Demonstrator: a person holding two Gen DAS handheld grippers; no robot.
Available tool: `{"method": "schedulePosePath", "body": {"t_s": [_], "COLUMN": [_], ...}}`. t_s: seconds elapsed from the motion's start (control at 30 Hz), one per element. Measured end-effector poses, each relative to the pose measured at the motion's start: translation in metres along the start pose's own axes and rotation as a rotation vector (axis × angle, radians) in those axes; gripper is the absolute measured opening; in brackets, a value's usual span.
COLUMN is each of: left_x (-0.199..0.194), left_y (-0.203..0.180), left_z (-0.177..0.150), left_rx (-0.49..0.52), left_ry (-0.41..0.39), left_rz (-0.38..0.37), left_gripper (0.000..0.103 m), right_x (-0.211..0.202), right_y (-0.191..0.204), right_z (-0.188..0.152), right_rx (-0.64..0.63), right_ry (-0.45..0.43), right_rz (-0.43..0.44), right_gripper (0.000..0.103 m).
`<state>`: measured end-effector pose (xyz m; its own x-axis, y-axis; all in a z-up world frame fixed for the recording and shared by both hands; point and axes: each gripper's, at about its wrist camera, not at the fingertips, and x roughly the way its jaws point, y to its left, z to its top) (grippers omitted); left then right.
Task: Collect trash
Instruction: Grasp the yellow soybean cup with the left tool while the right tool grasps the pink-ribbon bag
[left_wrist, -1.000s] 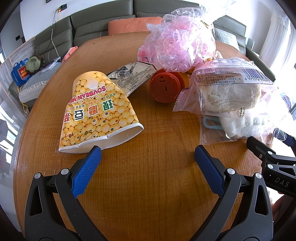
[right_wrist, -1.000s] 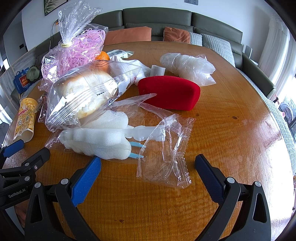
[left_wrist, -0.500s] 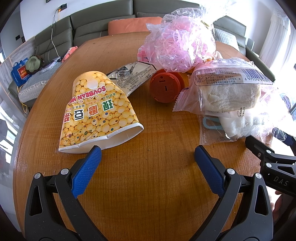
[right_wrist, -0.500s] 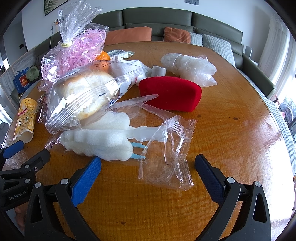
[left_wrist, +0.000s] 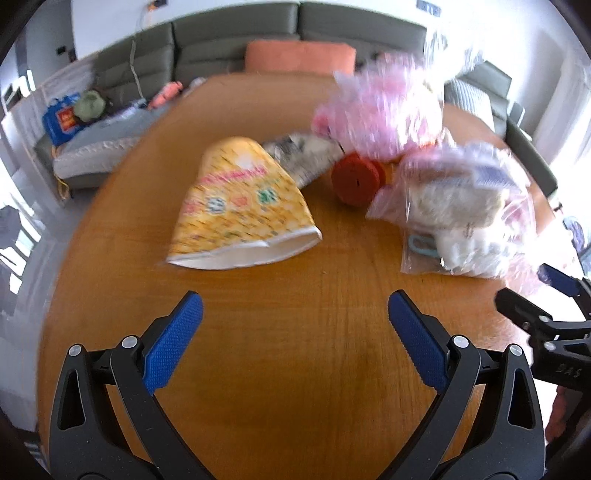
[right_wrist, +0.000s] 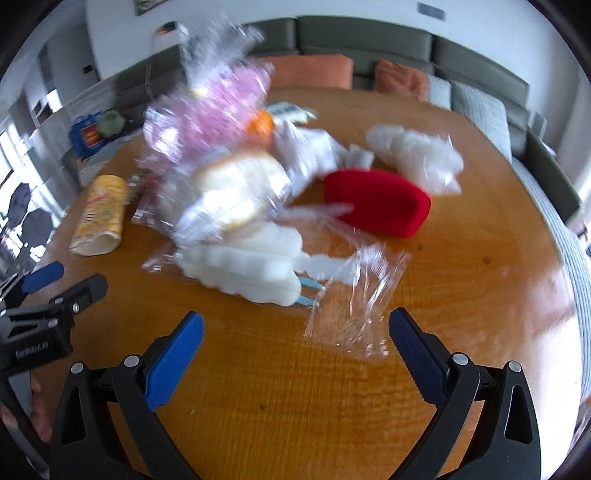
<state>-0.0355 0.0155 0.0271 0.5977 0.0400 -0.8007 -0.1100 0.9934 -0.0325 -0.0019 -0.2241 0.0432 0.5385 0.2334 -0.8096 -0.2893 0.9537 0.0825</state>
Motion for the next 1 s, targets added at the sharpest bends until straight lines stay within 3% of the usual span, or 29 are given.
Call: {"method": "schedulePosePath", "body": {"t_s": [0.17, 0.4, 0.53, 0.6, 0.67, 0.87, 0.93, 0.97, 1.0], "left_x": [-0.015, -0.012, -0.002, 0.003, 0.007, 0.027, 0.038, 0.044, 0.05], "left_y": [0.013, 0.031, 0.037, 0.04, 0.045, 0.053, 0.05, 0.049, 0.048], "left_z": [0.011, 0.046, 0.061, 0.064, 0.067, 0.075, 0.077, 0.079, 0.081], "left_rx": [-0.036, -0.099, -0.079, -0.06, -0.05, -0.054, -0.031, -0.023, -0.019], "left_ry": [0.013, 0.024, 0.032, 0.04, 0.048, 0.084, 0.094, 0.105, 0.12], "left_rz": [0.047, 0.055, 0.049, 0.04, 0.029, -0.032, -0.032, -0.032, -0.035], "left_gripper": [0.097, 0.097, 0.097, 0.097, 0.097, 0.097, 0.097, 0.097, 0.097], "right_x": [-0.034, -0.054, -0.035, -0.019, -0.005, 0.032, 0.038, 0.04, 0.043], "right_y": [0.002, 0.016, 0.038, 0.047, 0.054, 0.067, 0.069, 0.07, 0.069], "right_z": [0.021, 0.091, 0.131, 0.141, 0.148, 0.164, 0.166, 0.168, 0.169], "right_rx": [-0.042, -0.044, -0.078, -0.078, -0.07, -0.041, -0.035, -0.029, -0.015], "right_ry": [-0.041, -0.134, -0.147, -0.118, -0.093, -0.042, -0.033, -0.023, -0.011], "right_rz": [0.084, 0.14, 0.105, 0.103, 0.091, 0.028, 0.027, 0.026, 0.026], "right_gripper": [0.101, 0.099, 0.088, 0.076, 0.072, 0.069, 0.057, 0.04, 0.036]}}
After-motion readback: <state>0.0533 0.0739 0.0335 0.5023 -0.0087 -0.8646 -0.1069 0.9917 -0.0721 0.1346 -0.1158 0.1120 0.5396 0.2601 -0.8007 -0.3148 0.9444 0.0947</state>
